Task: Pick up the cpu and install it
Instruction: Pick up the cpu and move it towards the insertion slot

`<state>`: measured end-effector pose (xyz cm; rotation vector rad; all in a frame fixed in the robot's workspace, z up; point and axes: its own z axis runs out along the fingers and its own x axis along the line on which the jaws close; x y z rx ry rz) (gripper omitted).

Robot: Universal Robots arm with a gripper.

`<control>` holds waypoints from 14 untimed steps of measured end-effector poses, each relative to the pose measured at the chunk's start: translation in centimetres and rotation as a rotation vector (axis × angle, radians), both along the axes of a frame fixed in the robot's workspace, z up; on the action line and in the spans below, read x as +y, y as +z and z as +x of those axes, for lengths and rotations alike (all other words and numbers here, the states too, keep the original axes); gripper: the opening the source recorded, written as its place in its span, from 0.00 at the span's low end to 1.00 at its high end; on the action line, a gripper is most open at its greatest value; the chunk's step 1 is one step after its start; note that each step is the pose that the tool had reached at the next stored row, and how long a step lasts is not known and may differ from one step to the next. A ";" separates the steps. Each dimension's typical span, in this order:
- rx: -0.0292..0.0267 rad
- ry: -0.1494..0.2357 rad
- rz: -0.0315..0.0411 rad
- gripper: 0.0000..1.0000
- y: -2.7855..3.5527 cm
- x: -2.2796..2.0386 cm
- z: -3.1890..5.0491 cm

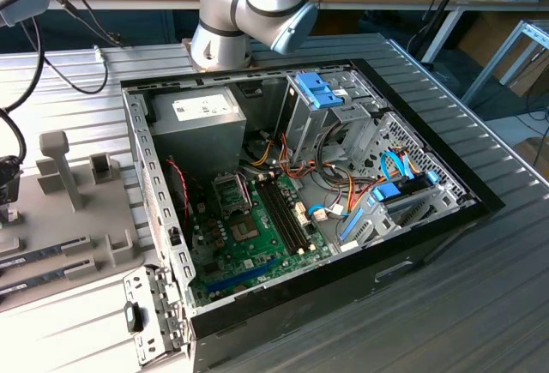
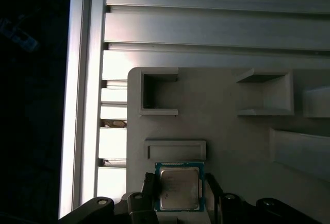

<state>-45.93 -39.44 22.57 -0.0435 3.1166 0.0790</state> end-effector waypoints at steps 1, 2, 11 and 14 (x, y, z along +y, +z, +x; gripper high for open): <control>0.0000 0.000 0.0000 0.47 0.03 0.00 0.00; -0.0001 0.000 0.0001 0.47 0.06 0.00 0.00; 0.0000 0.000 0.0006 0.47 0.34 0.00 0.00; -0.0001 0.000 0.0007 0.47 0.41 0.00 0.00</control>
